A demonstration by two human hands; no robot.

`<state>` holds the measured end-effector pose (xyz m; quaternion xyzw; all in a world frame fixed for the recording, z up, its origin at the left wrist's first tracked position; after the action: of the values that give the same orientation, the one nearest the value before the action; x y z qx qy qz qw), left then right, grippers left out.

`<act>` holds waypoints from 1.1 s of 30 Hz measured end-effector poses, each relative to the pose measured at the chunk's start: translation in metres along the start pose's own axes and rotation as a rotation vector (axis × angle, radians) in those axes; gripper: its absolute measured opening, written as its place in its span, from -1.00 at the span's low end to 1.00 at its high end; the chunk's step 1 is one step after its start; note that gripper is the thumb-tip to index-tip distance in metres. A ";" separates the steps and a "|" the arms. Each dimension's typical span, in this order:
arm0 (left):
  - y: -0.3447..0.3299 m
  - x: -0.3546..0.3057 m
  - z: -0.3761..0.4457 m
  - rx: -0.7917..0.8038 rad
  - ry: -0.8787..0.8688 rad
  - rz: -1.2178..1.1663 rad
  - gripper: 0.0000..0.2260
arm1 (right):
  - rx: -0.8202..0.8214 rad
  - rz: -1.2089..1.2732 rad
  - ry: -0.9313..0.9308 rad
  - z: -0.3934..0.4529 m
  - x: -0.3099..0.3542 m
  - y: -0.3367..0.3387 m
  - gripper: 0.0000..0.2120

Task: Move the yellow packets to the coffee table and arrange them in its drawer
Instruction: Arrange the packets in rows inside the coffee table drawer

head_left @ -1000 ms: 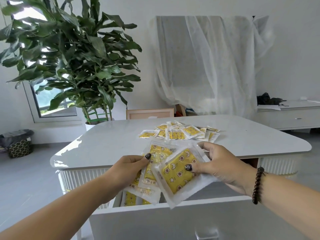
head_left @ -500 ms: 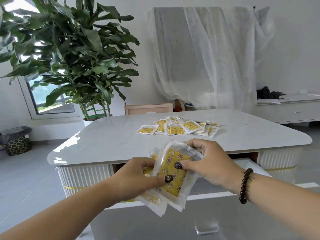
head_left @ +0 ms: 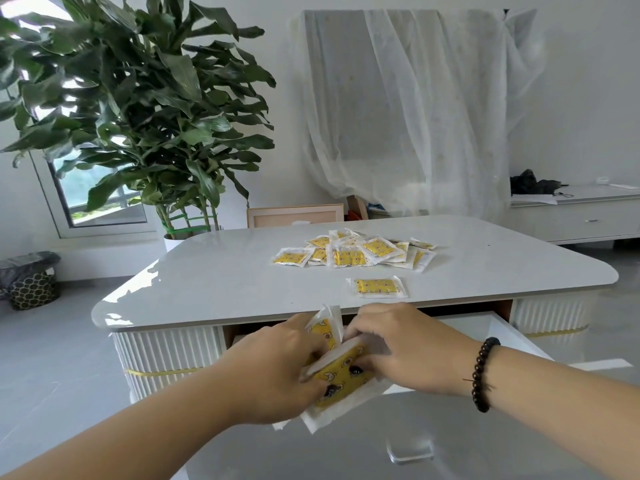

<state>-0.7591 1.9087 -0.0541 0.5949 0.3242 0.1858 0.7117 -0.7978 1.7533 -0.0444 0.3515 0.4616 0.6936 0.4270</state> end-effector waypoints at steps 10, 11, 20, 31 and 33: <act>0.011 0.022 -0.002 -0.099 0.061 -0.343 -0.68 | -0.140 0.328 -0.175 -0.006 -0.018 0.011 -0.93; 0.010 0.024 -0.003 -0.110 0.059 -0.417 -0.73 | -0.156 0.353 -0.205 -0.007 -0.020 0.012 -0.92; 0.009 0.032 0.008 -0.156 0.041 0.004 -0.73 | -0.024 0.025 -0.052 0.010 -0.006 -0.010 -0.80; 0.006 0.067 0.037 -0.256 0.220 -0.129 -0.82 | 0.133 0.133 -0.096 0.081 -0.032 -0.036 -0.87; 0.003 0.083 0.037 -0.279 0.305 -0.211 -0.86 | 0.174 0.195 -0.207 0.086 -0.051 -0.052 -0.75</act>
<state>-0.6737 1.9363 -0.0677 0.4185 0.4596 0.2410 0.7454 -0.6884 1.7464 -0.0703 0.4999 0.4371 0.6492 0.3710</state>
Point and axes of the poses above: each hand's wrist, its own z-axis towards the middle knuckle, its own y-axis out of the back of the hand, x = y × z, the point moved 4 cm from there along z, towards the middle knuckle, and after that the axes turned 8 degrees about -z, right-handed, at the moved point
